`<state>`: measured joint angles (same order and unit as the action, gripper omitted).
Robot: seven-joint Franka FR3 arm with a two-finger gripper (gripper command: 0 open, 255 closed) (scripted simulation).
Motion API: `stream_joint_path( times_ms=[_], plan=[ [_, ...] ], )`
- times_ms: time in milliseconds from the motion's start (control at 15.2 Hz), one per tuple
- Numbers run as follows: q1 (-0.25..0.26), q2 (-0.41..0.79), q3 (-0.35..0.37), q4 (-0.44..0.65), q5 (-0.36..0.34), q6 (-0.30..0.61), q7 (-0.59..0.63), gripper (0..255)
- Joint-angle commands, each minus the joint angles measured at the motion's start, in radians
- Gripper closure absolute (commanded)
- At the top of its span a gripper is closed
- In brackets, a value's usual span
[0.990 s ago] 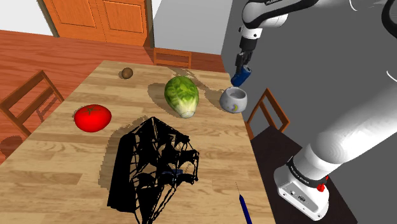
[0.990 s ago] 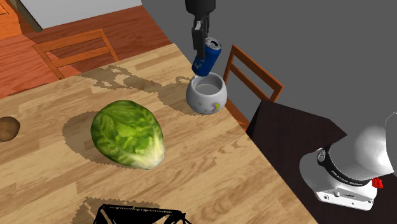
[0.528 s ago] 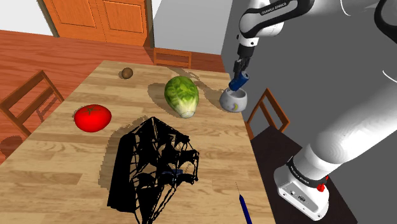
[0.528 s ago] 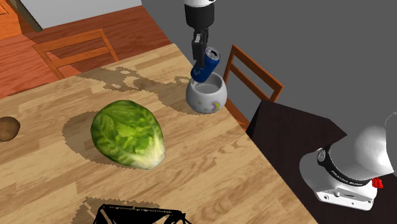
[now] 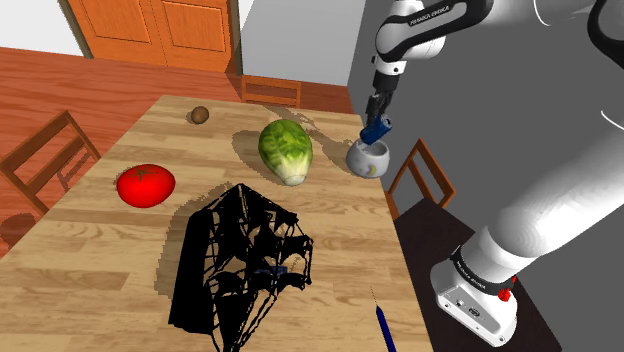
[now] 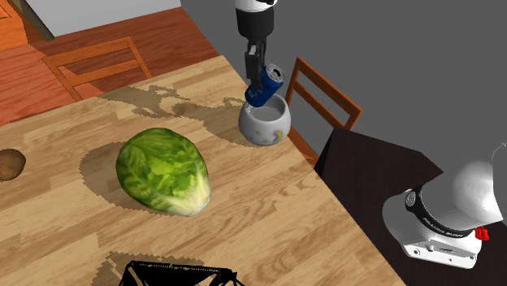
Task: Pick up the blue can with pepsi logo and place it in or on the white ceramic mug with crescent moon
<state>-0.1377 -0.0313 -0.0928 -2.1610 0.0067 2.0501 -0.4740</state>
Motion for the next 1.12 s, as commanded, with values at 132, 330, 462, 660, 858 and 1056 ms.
stream_joint_path(
  times_ms=[132,330,462,660,858,1056],
  plan=[
    [0.0,0.001,0.0,-0.001,0.0,0.0,0.0,0],
    [0.0,-0.008,0.0,0.022,-0.001,-0.033,0.0,0],
    [0.0,-0.024,0.0,0.073,-0.003,-0.1,0.001,0],
    [0.0,-0.029,0.0,0.094,-0.003,-0.126,0.002,0],
    [0.0,-0.029,0.0,0.094,-0.003,-0.126,0.002,0],
    [0.0,-0.029,0.0,0.094,-0.003,-0.126,0.002,0]
  ],
)
